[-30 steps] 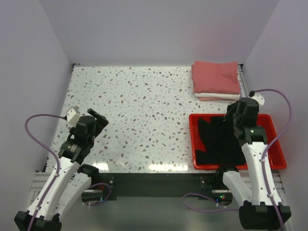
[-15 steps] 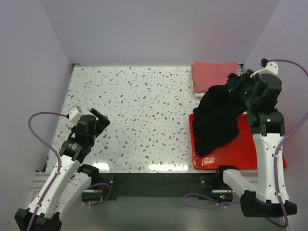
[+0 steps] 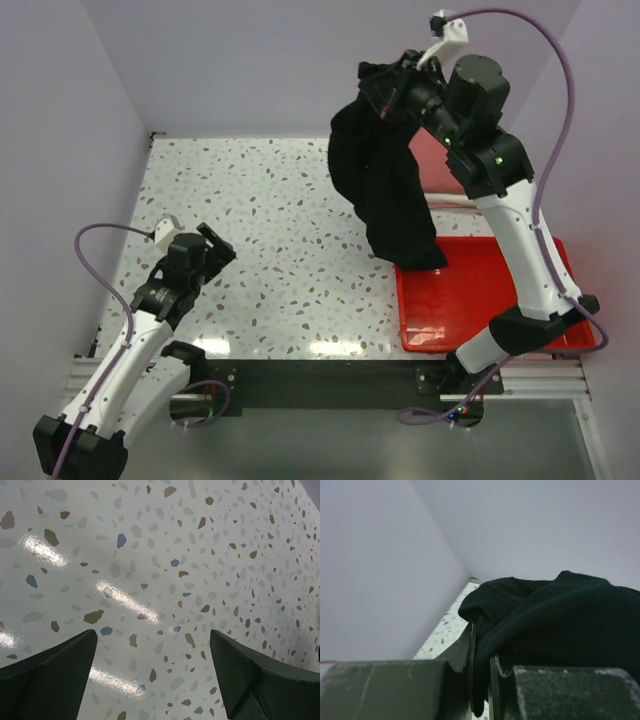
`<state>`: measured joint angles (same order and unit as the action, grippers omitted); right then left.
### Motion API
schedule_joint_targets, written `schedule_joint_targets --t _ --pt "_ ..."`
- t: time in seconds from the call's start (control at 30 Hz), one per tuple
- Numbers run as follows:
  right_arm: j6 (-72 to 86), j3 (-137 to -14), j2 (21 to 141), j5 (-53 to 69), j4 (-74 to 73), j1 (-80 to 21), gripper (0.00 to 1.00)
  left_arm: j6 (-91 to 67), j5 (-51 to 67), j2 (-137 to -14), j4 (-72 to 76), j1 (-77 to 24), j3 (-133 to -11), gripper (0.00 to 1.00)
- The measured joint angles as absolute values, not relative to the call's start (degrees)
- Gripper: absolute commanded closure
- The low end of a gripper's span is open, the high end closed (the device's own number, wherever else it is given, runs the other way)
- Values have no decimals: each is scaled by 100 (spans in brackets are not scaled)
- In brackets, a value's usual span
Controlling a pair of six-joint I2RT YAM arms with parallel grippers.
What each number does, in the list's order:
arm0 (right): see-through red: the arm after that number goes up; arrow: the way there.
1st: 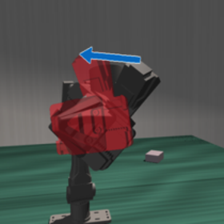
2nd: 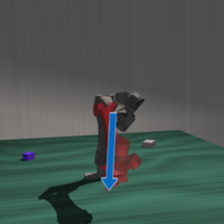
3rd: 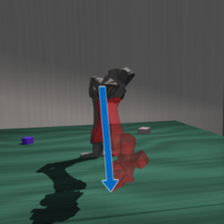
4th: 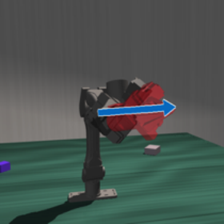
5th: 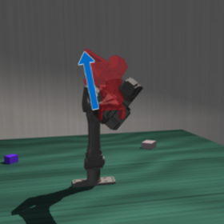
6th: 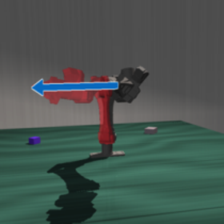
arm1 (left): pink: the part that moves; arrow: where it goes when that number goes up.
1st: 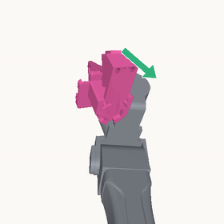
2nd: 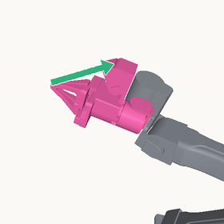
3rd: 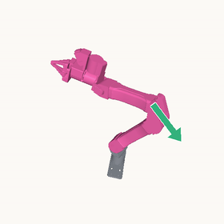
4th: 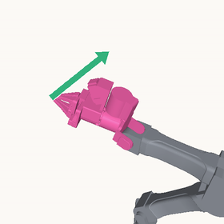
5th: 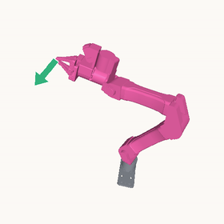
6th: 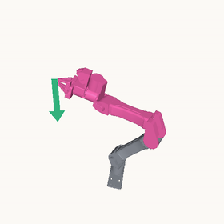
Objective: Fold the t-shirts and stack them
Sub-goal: Move the tshirt to the center of the board
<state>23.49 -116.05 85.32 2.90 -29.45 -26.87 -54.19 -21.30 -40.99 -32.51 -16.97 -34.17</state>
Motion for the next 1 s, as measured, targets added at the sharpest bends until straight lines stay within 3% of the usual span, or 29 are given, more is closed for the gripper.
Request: schedule_joint_targets --t 0.23,0.43,0.53,0.77,0.9,0.97,1.0 --pt "1964 -13576 10036 467 -2604 -3896 100 -5330 -1962 -4272 -3140 -1697 -3417 0" --pt "1981 -13874 10571 471 -2018 -4123 100 -5301 -1942 -4296 -3146 -1697 -3417 0" --pt "2005 -13262 10440 447 -1619 -4108 100 -5341 -1933 -4287 -3306 -1697 -3439 0" --pt "1977 -9710 9258 -123 -930 -4119 95 -5529 -1844 -3997 -3795 -1697 -3450 0" --pt "1994 -7885 8997 -869 -1013 -4086 83 -5706 -1920 -3852 -3990 -1697 -3448 0" --pt "2016 -7435 9091 -1105 -1258 -4069 63 -5793 -1946 -3854 -4014 -1697 -3428 0" --pt "2032 -7314 9174 -1192 -1433 -4051 47 -5817 -1970 -3889 -4025 -1697 -3415 0"
